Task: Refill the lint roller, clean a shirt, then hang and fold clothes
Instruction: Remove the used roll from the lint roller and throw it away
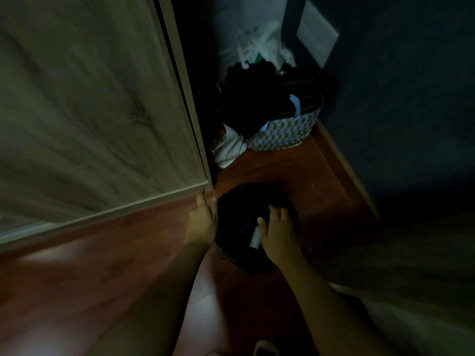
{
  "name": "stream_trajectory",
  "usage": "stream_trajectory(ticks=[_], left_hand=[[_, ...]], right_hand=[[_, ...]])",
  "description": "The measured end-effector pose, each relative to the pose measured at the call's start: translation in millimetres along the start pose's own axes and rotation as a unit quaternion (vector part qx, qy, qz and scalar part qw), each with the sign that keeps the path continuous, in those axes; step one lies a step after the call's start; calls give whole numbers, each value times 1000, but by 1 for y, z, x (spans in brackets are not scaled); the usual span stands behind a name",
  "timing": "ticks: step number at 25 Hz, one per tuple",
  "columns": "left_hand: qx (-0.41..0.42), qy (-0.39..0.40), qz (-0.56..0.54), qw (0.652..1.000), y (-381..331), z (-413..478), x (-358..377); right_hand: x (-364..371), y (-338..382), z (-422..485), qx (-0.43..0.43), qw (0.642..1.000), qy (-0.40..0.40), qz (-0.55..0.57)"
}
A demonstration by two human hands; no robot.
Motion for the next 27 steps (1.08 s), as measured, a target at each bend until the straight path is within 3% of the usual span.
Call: stream_trajectory(ticks=[6, 11, 17, 20, 27], left_hand=[[71, -14, 10, 997, -116, -122, -128], [116, -43, 19, 992, -170, -253, -175], [118, -98, 37, 987, -168, -409, -147], [121, -130, 44, 983, -175, -487, -128], [136, -88, 49, 986, -197, -632, -73]], right_hand=[[-140, 92, -135, -48, 997, -64, 9], [-220, 118, -252, -90, 989, -111, 27], [-269, 67, -391, -187, 969, -158, -39], [-294, 21, -448, -217, 965, -144, -45], [-347, -76, -558, -236, 952, -146, -133]])
Point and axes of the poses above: each hand's wrist, its own z-axis towards the middle knuckle, its own x-axis out of the palm, y = z × x, the point moved 6 cm from there along z, towards the middle knuckle, and after that the axes turned 2 degrees about z, right-handed, at the moved point
